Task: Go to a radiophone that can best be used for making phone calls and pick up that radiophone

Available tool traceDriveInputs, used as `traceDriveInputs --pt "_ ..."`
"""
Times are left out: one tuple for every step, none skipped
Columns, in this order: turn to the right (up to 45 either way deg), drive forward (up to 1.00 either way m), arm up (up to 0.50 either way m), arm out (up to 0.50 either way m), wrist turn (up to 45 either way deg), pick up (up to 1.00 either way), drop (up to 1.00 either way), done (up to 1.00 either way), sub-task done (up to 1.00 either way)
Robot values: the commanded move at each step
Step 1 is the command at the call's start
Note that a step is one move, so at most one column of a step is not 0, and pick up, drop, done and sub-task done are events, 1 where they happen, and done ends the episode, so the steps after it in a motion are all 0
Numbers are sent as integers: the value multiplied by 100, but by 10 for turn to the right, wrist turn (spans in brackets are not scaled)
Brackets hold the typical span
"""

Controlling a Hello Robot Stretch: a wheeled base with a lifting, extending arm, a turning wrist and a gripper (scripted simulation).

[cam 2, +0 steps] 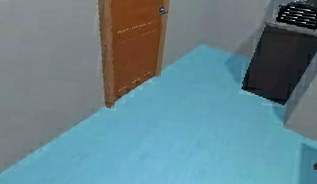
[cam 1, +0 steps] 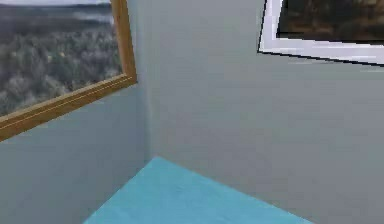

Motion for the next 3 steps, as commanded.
traceDriveInputs --pt "450 0 0 0 0 0 0 0 0" --pt "450 0 0 0 0 0 0 0 0" --pt "450 0 0 0 0 0 0 0 0"
